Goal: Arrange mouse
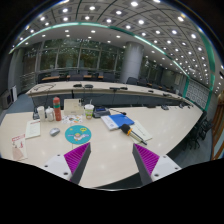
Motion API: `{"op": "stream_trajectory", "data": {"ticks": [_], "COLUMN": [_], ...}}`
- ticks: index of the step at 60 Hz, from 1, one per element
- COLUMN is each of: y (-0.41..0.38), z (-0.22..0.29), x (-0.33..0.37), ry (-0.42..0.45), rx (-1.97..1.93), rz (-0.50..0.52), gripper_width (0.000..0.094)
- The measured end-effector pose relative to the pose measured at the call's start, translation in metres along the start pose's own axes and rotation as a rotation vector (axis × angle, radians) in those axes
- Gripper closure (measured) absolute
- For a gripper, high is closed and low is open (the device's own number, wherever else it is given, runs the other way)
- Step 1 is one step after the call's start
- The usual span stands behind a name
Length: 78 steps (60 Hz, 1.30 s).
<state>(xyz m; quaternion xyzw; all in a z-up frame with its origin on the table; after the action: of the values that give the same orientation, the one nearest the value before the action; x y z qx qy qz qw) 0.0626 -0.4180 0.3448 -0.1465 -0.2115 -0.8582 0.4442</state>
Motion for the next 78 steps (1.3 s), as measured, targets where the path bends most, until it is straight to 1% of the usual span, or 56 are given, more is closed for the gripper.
{"op": "stream_trajectory", "data": {"ticks": [8,10,20,27,34,47,60,69,70,78], "y": [-0.022,-0.041,-0.115,-0.194,-0.281,-0.417,-0.497,-0.526,-0.528,-0.544], "z": [-0.019,-0.028,-0.070,-0.094,-0.104,-0.102,-0.091,-0.088,-0.087,-0.077], "x": [-0.014,-0.033,-0.078,-0.109,-0.145,-0.216,-0.276,-0.312,-0.316,-0.335], "ry": [-0.028,-0.036,-0.069,-0.075,-0.058,-0.054,-0.064,-0.097,-0.097,-0.096], "rx": [0.005,0.009,0.033,0.063,0.084,0.138,0.168,0.172,0.169,0.161], "rz": [0.043,0.057,0.163,0.273,0.385,0.506,0.543,0.532,0.526,0.515], "gripper_width": [0.0079,0.0080,0.0081,0.0080,0.0079,0.0082,0.0081,0.0081,0.0073,0.0090]}}
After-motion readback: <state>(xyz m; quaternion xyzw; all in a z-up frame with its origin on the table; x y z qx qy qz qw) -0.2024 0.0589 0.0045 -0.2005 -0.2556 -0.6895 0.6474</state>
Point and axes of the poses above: the point between the fingertips, and its own axes, seen from behind it with the camera up: y to the right, z up, x backward, against the way the camera looks, the point moved 3 cm from there along x, backward, against the way the camera looks, and after that the axes turned 8 degrees about -z, right-handed, at the moved point
